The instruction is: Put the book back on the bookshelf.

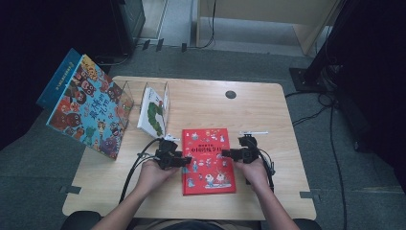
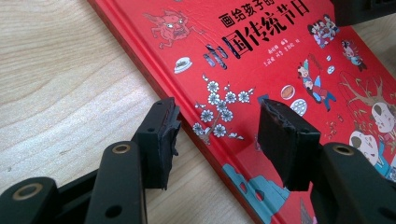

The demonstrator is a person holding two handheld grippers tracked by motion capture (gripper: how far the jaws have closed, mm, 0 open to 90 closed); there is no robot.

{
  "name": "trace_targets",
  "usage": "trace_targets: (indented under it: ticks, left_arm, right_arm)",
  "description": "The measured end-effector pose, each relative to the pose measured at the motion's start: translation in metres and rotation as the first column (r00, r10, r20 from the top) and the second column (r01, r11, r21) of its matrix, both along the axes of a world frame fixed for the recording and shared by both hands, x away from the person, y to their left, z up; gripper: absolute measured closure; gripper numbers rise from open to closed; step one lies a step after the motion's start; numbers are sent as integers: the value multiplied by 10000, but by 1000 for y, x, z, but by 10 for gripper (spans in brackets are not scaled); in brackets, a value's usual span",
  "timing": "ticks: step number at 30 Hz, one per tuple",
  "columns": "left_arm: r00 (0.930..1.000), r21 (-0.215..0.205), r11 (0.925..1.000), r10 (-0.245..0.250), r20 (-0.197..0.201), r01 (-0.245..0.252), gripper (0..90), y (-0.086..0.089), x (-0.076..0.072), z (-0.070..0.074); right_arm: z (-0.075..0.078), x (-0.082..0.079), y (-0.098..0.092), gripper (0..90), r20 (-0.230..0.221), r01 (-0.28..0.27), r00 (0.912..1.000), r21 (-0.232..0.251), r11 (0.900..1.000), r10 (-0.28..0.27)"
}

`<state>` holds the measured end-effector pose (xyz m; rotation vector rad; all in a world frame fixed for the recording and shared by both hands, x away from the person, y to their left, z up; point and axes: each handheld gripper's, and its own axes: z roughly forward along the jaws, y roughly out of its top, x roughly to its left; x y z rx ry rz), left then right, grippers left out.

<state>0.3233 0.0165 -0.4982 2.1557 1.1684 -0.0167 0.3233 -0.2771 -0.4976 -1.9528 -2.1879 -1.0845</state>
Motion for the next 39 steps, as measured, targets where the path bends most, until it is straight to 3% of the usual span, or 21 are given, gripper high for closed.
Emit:
trace_targets:
  ticks: [7, 14, 17, 20, 26, 29, 30, 31, 32, 33, 35, 37, 39]
  left_arm:
    - [9999, -86, 9999, -114, -11, 113, 466, 0, 0, 0]
    - [9997, -99, 9997, -205, -129, 203, 493, 0, 0, 0]
    - [9999, -49, 9999, -126, -89, 126, 502, -1, 0, 0]
    - [9999, -44, 10000, -87, -83, 87, 504, -1, -1, 0]
    - [9999, -80, 9999, -76, -84, 75, 500, -1, -1, 0]
    - [9999, -114, 9999, -110, -109, 109, 493, -1, 0, 0]
    - [9997, -187, 9996, -194, -124, 192, 489, -1, 0, -1]
    - [9996, -250, 9994, -251, -132, 248, 490, -1, 0, -1]
    - [9994, -286, 9991, -327, -141, 323, 490, -1, -1, -1]
    - [9990, -237, 9988, -427, -100, 425, 487, -2, -1, -1]
    - [9989, -266, 9986, -450, -128, 446, 458, -3, -1, -1]
    - [9986, -215, 9985, -511, -114, 508, 448, -3, -1, -1]
    - [9986, -304, 9983, -494, -177, 489, 458, -2, 0, -1]
  right_arm:
    - [2, -1, -1, 527, -76, -416, 9991, -232, 9989, 415]
    - [0, -4, -3, 525, -39, -413, 9991, -305, 9987, 412]
    - [0, -4, -3, 502, -315, -216, 9993, -96, 9997, 213]
    - [2, 0, -2, 509, -893, 103, 9960, 130, 9999, -91]
    - [7, 5, -4, 518, -1444, 132, 9895, 197, 9997, -102]
    - [12, 5, -5, 520, -1318, -3, 9913, 204, 9998, 30]
    - [14, 5, -5, 564, -1280, -71, 9917, 208, 9998, 97]
    - [17, 5, -6, 580, -1208, -329, 9917, 891, 9955, 436]
    - [19, 5, -5, 581, -1241, -381, 9908, 1241, 9915, 536]
    - [23, 5, -3, 579, -1153, -505, 9912, 1301, 9902, 657]
    - [31, 5, 4, 576, -849, -905, 9914, 1049, 9904, 995]
    - [37, 5, 8, 576, -749, -1159, 9894, 1087, 9873, 1244]
    - [40, 6, 8, 567, -588, -1209, 9903, 777, 9896, 1256]
